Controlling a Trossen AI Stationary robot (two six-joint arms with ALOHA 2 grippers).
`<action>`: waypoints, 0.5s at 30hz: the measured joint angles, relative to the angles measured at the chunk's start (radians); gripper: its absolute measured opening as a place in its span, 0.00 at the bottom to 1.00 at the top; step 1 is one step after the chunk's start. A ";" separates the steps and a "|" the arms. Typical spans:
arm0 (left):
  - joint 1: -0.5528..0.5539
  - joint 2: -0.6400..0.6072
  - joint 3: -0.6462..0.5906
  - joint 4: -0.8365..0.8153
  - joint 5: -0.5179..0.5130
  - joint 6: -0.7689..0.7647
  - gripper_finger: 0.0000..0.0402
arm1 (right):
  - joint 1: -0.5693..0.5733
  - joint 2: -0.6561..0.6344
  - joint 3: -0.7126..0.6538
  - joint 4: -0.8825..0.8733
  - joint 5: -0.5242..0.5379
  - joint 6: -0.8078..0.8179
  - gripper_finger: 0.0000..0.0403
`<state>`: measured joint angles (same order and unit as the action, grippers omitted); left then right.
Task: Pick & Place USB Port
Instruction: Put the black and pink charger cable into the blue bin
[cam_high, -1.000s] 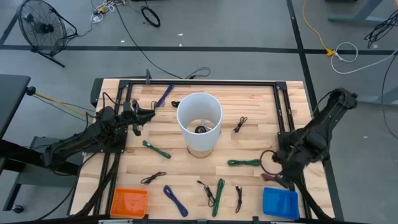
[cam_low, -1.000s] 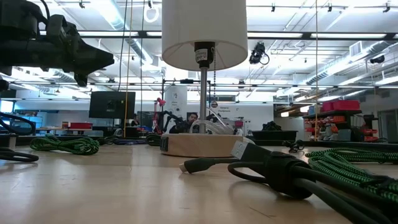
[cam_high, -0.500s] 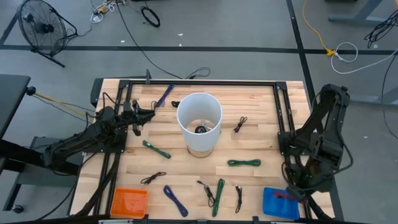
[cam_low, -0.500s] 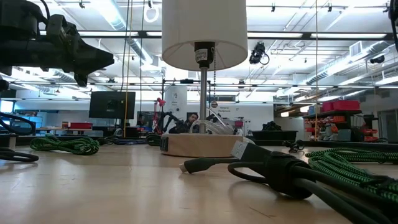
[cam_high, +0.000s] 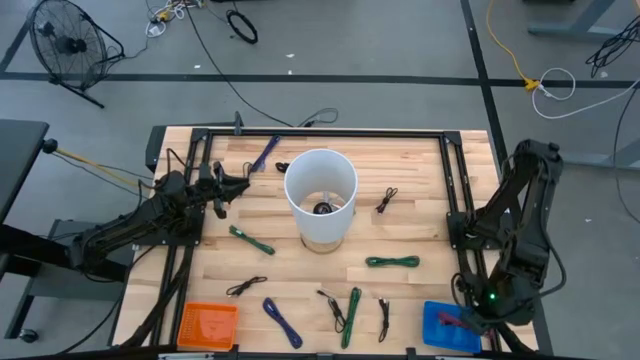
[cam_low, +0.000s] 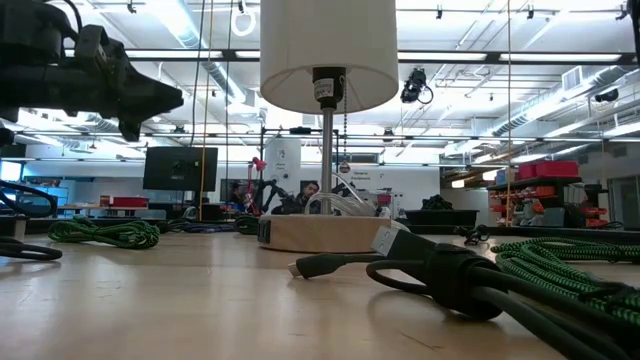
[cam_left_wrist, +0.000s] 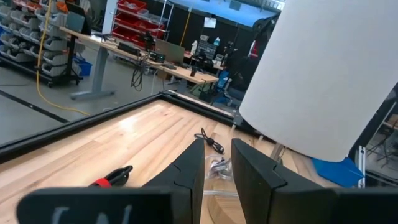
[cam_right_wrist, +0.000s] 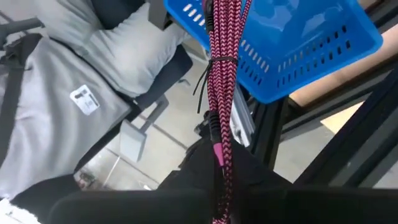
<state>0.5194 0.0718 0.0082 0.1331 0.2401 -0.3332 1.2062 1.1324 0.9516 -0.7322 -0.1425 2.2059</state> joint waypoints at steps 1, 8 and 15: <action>0.000 0.000 0.000 -0.003 0.000 0.000 0.21 | 0.001 0.008 0.000 0.001 0.000 0.000 0.03; 0.000 0.000 0.000 -0.032 0.000 -0.024 0.21 | 0.016 0.057 0.000 0.021 0.009 -0.006 0.03; 0.000 0.000 0.000 -0.054 0.000 -0.025 0.21 | 0.023 0.082 0.000 0.028 0.049 -0.016 0.03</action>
<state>0.5198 0.0716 0.0082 0.0792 0.2401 -0.3578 1.2289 1.2141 0.9516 -0.7039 -0.0937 2.1900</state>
